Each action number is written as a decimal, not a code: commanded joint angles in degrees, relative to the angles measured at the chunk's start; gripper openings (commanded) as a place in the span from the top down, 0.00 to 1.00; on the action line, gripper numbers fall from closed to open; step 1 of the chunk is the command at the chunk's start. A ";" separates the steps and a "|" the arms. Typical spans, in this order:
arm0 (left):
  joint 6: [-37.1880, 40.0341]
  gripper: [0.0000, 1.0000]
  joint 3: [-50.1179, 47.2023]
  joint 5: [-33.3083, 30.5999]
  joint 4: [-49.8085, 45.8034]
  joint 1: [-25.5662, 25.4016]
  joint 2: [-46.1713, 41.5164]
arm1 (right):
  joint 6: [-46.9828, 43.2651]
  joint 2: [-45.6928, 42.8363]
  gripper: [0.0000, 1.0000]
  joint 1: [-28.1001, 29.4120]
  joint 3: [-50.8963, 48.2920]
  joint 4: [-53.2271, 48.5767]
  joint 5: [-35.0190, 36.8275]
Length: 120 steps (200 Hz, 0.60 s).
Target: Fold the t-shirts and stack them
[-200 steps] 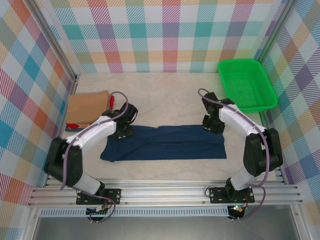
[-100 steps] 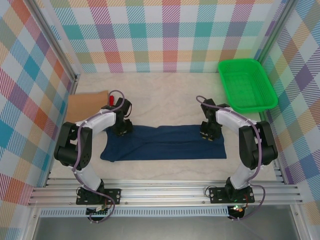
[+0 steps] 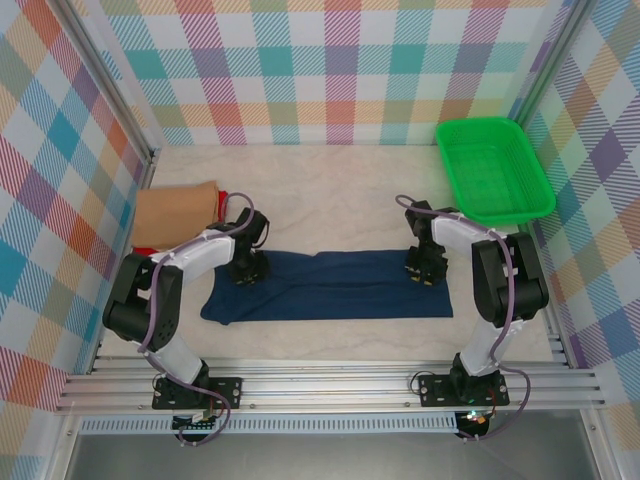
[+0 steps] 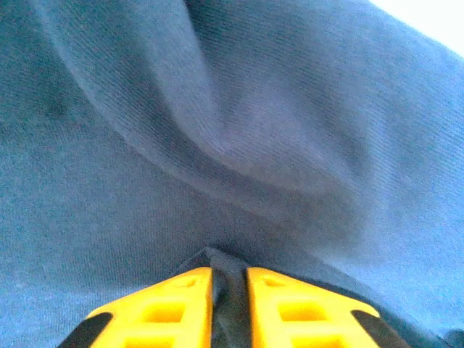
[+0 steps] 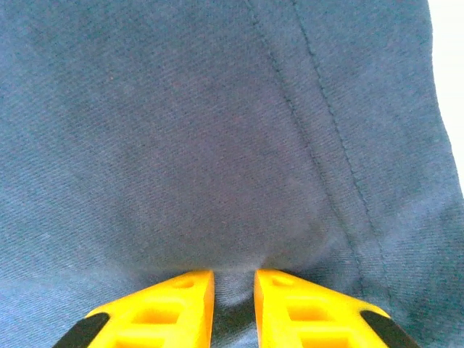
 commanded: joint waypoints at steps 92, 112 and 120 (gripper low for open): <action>-0.45 1.00 0.33 4.32 -7.68 -6.58 -7.78 | -1.02 1.28 0.78 -0.29 1.14 -2.84 0.97; -0.45 1.00 1.13 4.23 -9.03 -10.29 -6.78 | -1.20 1.18 0.78 -0.29 1.13 -3.03 0.97; -0.21 1.00 1.34 3.44 -9.76 -11.81 -6.18 | -1.29 1.18 0.78 -0.28 1.21 -3.10 0.92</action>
